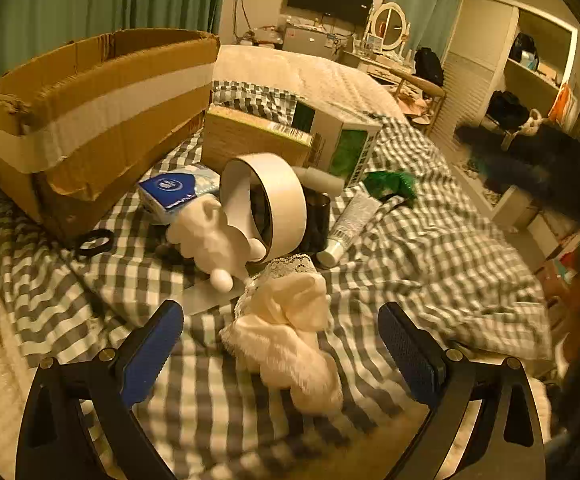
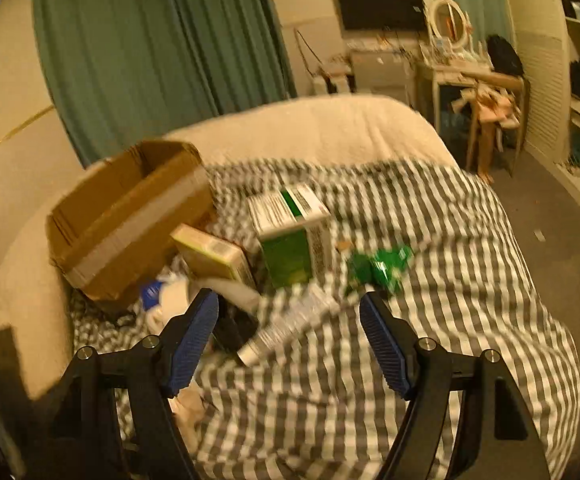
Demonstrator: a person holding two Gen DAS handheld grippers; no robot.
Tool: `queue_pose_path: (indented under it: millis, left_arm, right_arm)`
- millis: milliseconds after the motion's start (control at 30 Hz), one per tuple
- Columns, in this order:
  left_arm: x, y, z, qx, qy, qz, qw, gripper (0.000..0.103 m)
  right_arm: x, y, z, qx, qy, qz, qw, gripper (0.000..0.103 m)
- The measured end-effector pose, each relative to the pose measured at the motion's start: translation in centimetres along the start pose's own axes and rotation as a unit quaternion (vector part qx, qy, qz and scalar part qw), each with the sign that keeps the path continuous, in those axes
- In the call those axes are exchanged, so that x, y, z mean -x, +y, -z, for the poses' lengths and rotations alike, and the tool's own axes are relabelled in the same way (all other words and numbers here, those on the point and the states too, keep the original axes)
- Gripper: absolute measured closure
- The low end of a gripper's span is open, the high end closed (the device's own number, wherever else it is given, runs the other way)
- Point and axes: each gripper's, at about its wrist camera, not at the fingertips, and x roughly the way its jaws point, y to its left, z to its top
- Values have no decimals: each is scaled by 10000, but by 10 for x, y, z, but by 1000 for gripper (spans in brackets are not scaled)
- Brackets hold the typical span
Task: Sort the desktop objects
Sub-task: 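Grasp the toothpaste tube with the right tool while the left grasps the lace cloth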
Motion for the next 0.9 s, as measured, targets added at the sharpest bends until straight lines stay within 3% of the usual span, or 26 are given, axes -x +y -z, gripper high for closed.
queue_pose_path:
  millis: [67,167,233,267,367,467,667,833,867,900]
  left_arm:
    - [-16,-2,2,26,146,-97,9998,3]
    - [-34,-2,6,99,305,-66,9995,5]
    - [-43,-3,8,54,461,-60,9989,24]
    - [-48,-5,8,-9,581,-41,9983,55]
    - [-51,-10,13,-260,652,-37,9975,73]
    - [-45,-6,8,-67,555,90,9984,82]
    - [-23,3,-8,138,75,272,9995,85]
    - [-17,10,-16,171,-106,156,9997,85]
    - [-18,13,-17,260,-90,196,9994,85]
    - [-21,14,-18,319,-62,216,9992,84]
  right_arm:
    - [-2,-2,2,29,-35,-32,10000,30]
    - [-24,-6,9,-150,260,-113,9995,30]
    - [-37,-12,14,-366,434,-157,9983,30]
    - [-45,-15,15,-485,524,-210,9972,30]
    - [-67,-17,18,-591,669,-192,9958,30]
    - [-89,-12,25,-481,887,-102,9948,30]
    - [-120,-14,30,-787,1148,-54,9903,46]
    - [-151,-10,38,-813,1495,218,9852,50]
    - [-153,-9,40,-768,1498,286,9853,52]
    - [-151,-10,40,-771,1403,341,9865,65]
